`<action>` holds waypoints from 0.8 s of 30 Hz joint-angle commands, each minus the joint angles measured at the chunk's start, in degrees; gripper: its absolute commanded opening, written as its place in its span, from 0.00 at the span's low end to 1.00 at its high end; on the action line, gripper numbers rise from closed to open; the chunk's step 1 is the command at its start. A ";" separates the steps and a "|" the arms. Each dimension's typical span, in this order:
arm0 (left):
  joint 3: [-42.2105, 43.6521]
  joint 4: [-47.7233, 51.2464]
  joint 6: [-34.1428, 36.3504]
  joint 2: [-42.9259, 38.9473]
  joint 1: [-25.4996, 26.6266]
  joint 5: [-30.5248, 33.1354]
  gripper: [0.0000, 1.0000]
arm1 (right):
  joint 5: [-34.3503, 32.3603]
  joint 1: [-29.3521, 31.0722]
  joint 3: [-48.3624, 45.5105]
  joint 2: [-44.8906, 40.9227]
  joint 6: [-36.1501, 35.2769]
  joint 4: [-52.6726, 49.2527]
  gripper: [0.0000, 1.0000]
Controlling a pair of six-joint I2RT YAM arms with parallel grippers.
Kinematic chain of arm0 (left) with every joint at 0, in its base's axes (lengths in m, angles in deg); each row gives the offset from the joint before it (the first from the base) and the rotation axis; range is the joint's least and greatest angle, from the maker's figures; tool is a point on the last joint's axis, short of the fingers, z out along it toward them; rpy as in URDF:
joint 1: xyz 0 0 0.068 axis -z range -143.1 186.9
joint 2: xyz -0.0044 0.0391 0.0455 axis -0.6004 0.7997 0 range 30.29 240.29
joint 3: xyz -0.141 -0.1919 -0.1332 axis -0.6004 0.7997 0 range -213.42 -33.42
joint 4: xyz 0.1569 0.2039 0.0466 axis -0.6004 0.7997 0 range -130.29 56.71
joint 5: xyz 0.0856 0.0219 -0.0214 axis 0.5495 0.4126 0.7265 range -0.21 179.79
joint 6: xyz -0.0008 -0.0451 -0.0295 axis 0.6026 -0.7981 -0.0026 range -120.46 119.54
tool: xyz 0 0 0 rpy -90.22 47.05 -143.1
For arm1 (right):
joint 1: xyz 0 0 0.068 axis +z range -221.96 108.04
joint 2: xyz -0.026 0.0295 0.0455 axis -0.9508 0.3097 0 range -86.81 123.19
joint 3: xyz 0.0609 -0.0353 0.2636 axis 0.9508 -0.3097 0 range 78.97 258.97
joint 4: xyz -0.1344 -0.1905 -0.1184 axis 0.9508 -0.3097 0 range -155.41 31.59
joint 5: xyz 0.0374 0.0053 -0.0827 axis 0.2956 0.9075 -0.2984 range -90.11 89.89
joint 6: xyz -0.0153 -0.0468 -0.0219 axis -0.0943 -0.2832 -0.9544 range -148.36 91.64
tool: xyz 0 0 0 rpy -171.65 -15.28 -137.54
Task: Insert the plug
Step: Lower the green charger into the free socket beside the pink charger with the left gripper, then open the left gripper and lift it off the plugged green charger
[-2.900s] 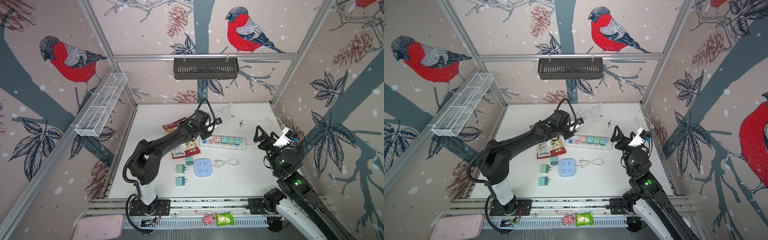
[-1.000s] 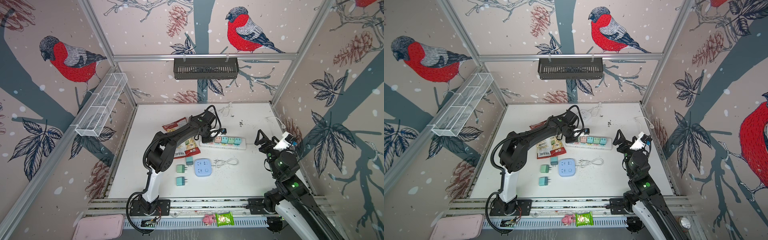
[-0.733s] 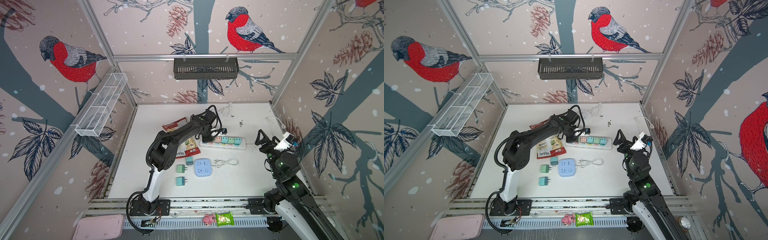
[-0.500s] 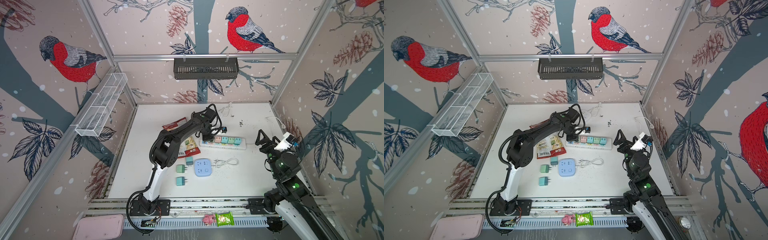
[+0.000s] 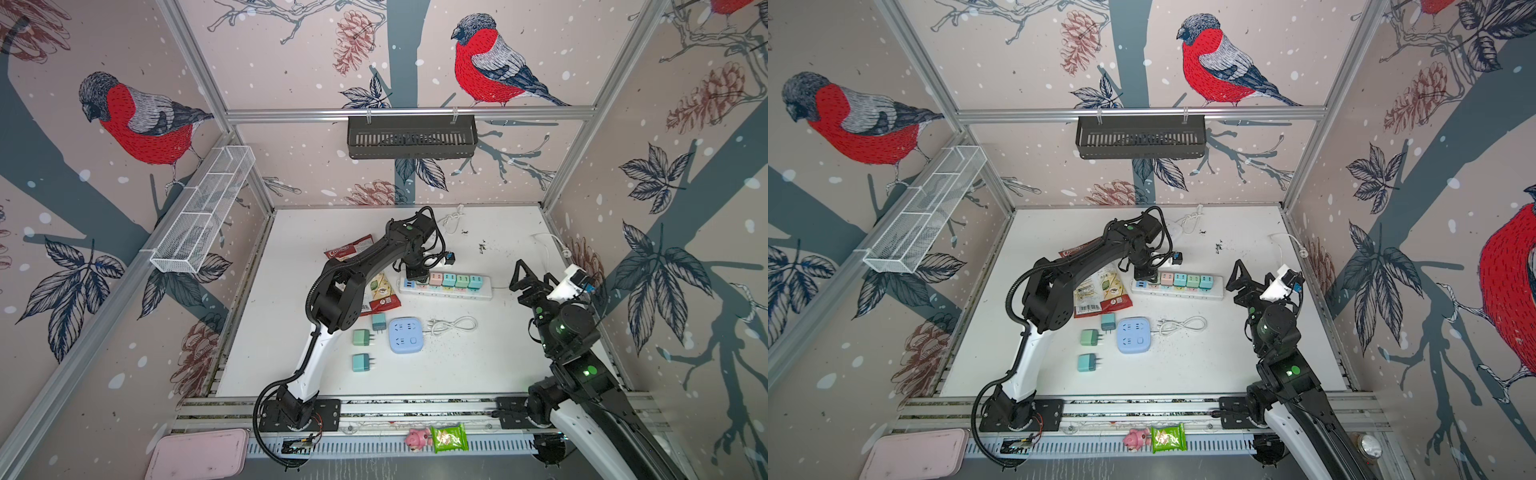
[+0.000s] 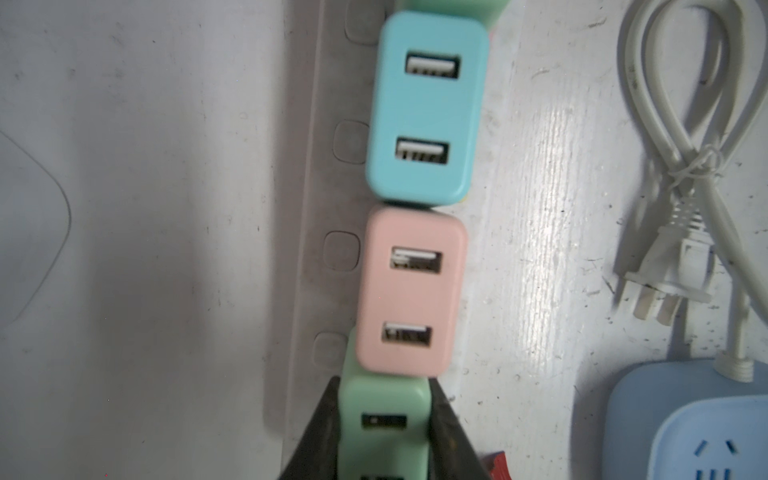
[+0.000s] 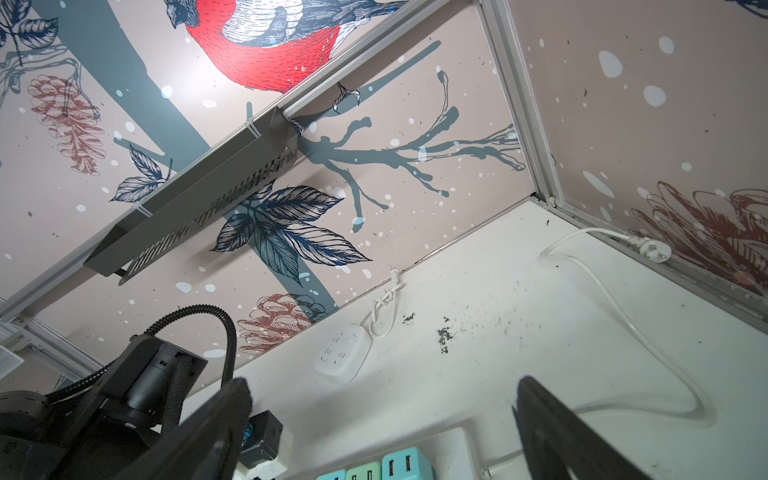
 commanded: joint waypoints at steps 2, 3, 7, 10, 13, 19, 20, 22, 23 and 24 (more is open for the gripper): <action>0.21 -1.70 0.15 0.61 0.56 1.66 0.31 | -2.33 -0.06 -0.75 1.06 -0.38 2.31 1.00; 0.28 -2.37 -0.18 0.30 0.49 1.44 0.40 | -2.52 -0.07 -1.08 1.36 -0.32 2.63 1.00; 1.89 -5.91 0.03 -3.42 0.13 -0.91 0.98 | -3.56 -0.07 -2.84 4.22 -0.61 5.44 1.00; 4.98 -9.69 0.95 -7.42 -0.21 -2.77 0.98 | -4.56 -0.10 -3.19 6.91 -0.47 6.37 1.00; 8.79 -13.78 1.89 -11.82 -1.13 -5.99 0.98 | -4.76 -0.09 -3.23 7.95 -2.29 6.90 1.00; 21.28 -35.34 -3.99 -20.92 -5.99 -10.43 0.98 | -7.60 -1.07 -11.61 10.25 -5.11 18.25 1.00; 22.83 -39.56 -5.64 -21.85 -6.56 -9.89 0.98 | -7.07 -1.47 -12.53 11.12 -5.45 19.74 1.00; 24.99 -47.55 -9.02 -23.22 -6.48 -5.33 0.98 | -5.59 -2.41 -12.99 13.50 -6.41 21.63 1.00; 26.11 -51.90 -10.70 -23.66 -6.60 -2.85 0.98 | -4.98 -3.07 -12.38 14.27 -6.22 21.17 1.00; 27.52 -57.02 -12.66 -23.96 -6.60 0.61 0.98 | -3.71 -4.16 -10.86 14.50 -5.03 19.19 1.00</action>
